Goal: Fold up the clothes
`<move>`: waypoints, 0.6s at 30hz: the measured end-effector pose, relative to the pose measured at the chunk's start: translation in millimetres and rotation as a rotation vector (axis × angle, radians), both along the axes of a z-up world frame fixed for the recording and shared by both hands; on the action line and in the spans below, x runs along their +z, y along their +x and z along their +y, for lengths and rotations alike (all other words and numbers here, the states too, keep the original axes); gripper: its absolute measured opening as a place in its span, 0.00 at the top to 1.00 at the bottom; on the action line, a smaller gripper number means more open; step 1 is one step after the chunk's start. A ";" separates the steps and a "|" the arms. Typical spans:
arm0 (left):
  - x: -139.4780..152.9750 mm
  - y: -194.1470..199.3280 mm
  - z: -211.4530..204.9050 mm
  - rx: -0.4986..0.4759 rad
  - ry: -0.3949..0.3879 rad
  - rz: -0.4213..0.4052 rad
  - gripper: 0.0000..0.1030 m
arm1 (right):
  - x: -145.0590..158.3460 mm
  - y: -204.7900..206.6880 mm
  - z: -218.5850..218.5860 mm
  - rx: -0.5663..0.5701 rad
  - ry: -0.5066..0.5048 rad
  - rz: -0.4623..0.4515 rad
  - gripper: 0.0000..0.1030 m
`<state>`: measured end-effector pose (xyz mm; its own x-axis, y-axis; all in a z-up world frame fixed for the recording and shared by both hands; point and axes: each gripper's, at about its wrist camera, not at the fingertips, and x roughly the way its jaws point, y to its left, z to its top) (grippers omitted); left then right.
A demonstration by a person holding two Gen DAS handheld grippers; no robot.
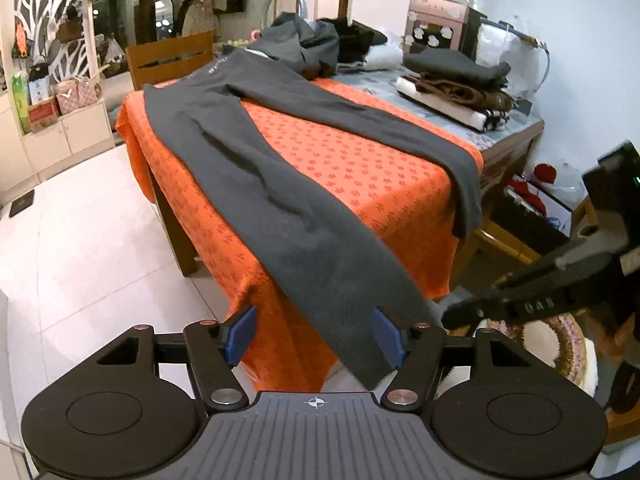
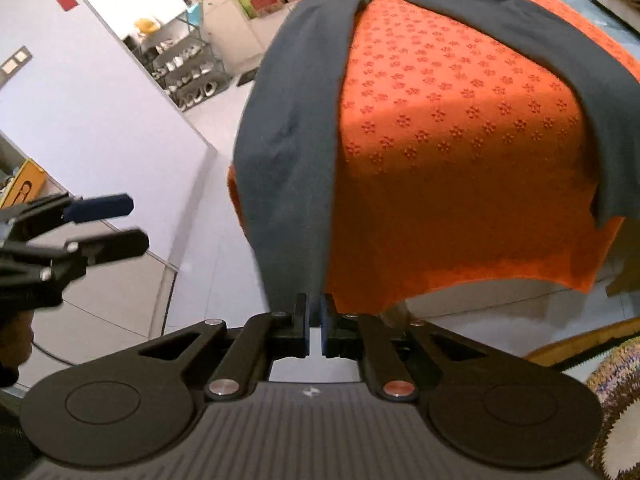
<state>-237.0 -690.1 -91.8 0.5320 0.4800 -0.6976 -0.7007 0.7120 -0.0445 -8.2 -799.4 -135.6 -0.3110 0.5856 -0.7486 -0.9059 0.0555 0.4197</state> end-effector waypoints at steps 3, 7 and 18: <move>6.4 -8.4 7.9 0.006 0.014 -0.001 0.35 | 3.0 -6.2 -5.3 -0.007 0.046 -0.052 0.77; 17.0 -14.3 23.2 -0.030 0.061 0.025 0.35 | 5.4 -13.9 -2.2 -0.038 0.097 -0.090 0.72; 36.2 -6.1 145.0 -0.130 0.093 0.029 0.36 | 33.1 -26.4 37.6 -0.219 0.244 -0.157 0.61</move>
